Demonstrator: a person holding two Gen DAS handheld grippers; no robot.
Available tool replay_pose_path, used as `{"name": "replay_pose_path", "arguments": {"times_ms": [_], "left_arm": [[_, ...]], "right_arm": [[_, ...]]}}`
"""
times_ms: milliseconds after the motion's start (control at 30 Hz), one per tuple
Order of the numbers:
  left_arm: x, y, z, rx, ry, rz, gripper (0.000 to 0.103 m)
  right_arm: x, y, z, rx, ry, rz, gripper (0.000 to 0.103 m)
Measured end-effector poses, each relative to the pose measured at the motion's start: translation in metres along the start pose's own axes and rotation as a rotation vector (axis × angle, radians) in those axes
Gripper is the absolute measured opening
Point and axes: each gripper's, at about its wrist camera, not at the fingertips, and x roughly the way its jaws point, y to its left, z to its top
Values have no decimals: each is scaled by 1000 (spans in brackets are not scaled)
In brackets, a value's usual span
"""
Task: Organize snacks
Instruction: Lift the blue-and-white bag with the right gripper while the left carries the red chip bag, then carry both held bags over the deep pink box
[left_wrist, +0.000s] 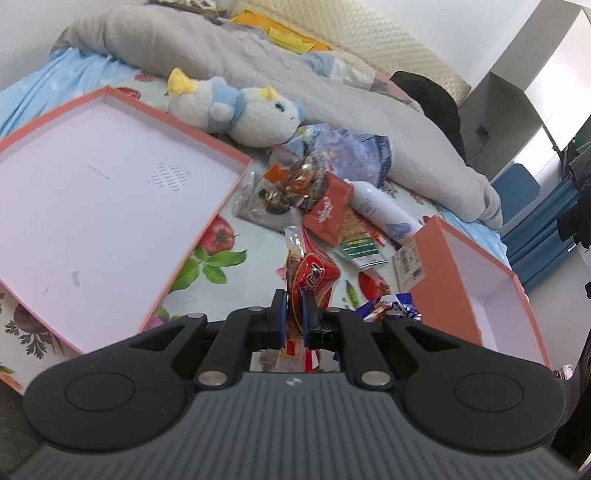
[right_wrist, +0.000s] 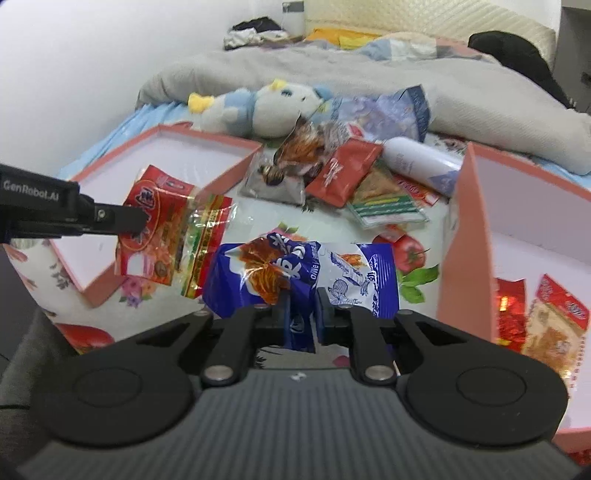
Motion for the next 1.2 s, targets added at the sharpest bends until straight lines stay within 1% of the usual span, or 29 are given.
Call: {"name": "replay_pose_path", "arguments": {"times_ms": [200, 300, 700, 933, 1100, 1200], "left_arm": [[-26, -35, 6, 37, -31, -12, 10], [-39, -57, 12, 78, -56, -18, 10], [-78, -141, 45, 151, -138, -67, 10], [-85, -188, 61, 187, -168, -106, 10], [-76, -219, 63, 209, -164, -137, 10], [-62, -236, 61, 223, -148, -150, 10]], "right_arm": [[-44, -12, 19, 17, -80, -6, 15], [-64, -21, 28, 37, -115, -17, 15], [-136, -61, 71, 76, -273, -79, 15], [-157, -87, 84, 83, -313, -119, 15], [-164, -110, 81, 102, -317, -155, 15], [-166, -126, 77, 119, -308, -179, 15]]}}
